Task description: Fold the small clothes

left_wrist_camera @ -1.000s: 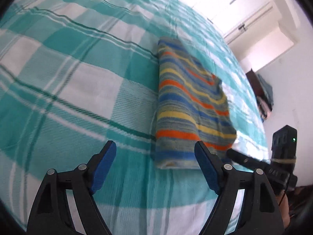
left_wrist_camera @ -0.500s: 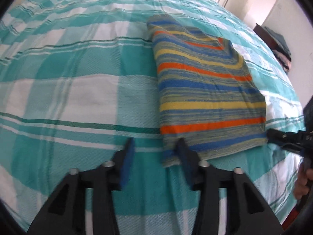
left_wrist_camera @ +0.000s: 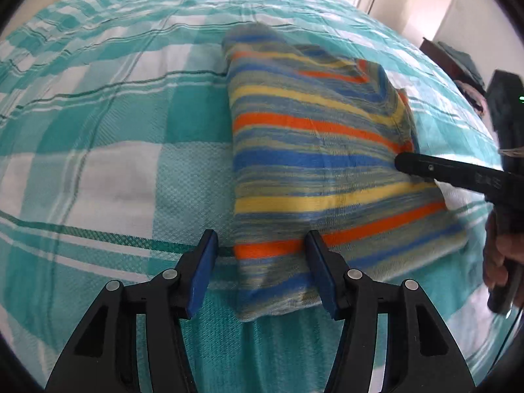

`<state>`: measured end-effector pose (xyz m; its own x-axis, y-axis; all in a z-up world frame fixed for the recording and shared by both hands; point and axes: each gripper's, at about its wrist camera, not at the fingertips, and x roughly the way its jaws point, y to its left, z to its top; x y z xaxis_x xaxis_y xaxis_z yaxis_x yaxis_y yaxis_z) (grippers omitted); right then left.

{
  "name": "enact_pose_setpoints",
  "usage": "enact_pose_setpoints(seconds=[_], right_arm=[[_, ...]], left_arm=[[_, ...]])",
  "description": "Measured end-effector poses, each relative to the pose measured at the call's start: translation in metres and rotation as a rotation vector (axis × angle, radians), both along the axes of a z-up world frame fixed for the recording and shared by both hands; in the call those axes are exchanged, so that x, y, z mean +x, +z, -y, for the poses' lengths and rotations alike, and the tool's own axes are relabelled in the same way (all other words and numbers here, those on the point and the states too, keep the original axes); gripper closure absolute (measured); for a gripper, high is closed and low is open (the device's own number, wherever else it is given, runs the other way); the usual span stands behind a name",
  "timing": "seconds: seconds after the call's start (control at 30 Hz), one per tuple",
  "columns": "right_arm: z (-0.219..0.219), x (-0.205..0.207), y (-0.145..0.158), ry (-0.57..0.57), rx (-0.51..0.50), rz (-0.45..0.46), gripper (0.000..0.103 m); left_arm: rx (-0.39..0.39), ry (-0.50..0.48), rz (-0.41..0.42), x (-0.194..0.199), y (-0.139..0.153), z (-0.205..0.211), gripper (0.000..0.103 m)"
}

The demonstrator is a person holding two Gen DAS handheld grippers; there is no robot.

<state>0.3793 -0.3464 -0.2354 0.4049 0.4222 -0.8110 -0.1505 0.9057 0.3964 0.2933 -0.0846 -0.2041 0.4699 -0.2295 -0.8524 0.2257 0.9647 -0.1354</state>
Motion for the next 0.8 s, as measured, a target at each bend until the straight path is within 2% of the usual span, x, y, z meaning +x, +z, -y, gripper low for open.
enact_pose_setpoints(seconds=[0.07,0.1,0.13,0.17,0.27,0.33,0.4,0.43,0.47,0.5,0.57,0.67,0.73,0.8], right_arm=[[0.013,-0.002,0.013,-0.04,0.049,0.004,0.103],[0.011,-0.003,0.026,-0.04,0.031,0.032,0.102],[0.006,-0.002,0.041,-0.023,0.012,0.078,0.097],[-0.002,0.003,0.057,0.008,0.005,0.126,0.097],[-0.026,0.031,0.084,0.077,-0.005,0.186,0.097],[-0.037,0.056,0.076,0.087,-0.049,0.173,0.097],[-0.034,0.08,0.04,0.046,-0.186,0.064,0.097],[-0.029,0.086,0.022,0.032,-0.211,0.003,0.098],[-0.017,0.084,0.016,0.0,-0.136,0.004,0.098],[-0.01,0.079,0.024,-0.048,-0.106,0.015,0.099],[-0.006,0.059,0.047,-0.105,-0.121,0.041,0.094],[-0.02,0.003,0.09,-0.015,-0.07,0.144,0.093],[-0.038,-0.031,0.091,0.044,-0.064,0.152,0.093],[-0.047,-0.06,0.06,0.065,-0.089,0.077,0.093]], left_arm=[[-0.013,-0.012,0.03,-0.007,0.002,-0.003,0.044],[-0.018,-0.014,0.038,-0.008,0.002,-0.004,0.043],[-0.024,-0.012,0.044,-0.009,0.001,-0.005,0.042],[-0.03,-0.01,0.052,-0.011,-0.001,-0.005,0.041],[-0.029,-0.011,0.068,-0.014,-0.002,-0.005,0.04],[-0.029,-0.01,0.07,-0.012,-0.003,-0.004,0.04],[-0.031,-0.01,0.074,-0.014,-0.002,-0.004,0.039],[-0.034,-0.012,0.078,-0.014,-0.003,-0.005,0.038],[-0.036,-0.013,0.079,-0.015,-0.003,-0.005,0.038],[-0.038,-0.013,0.079,-0.016,-0.001,-0.005,0.038],[-0.044,-0.011,0.072,-0.018,0.003,-0.008,0.035],[-0.043,0.007,0.07,-0.023,0.013,-0.013,0.027],[-0.046,0.027,0.063,-0.031,0.015,-0.015,0.023],[-0.039,0.036,0.029,-0.037,0.01,-0.017,0.023]])
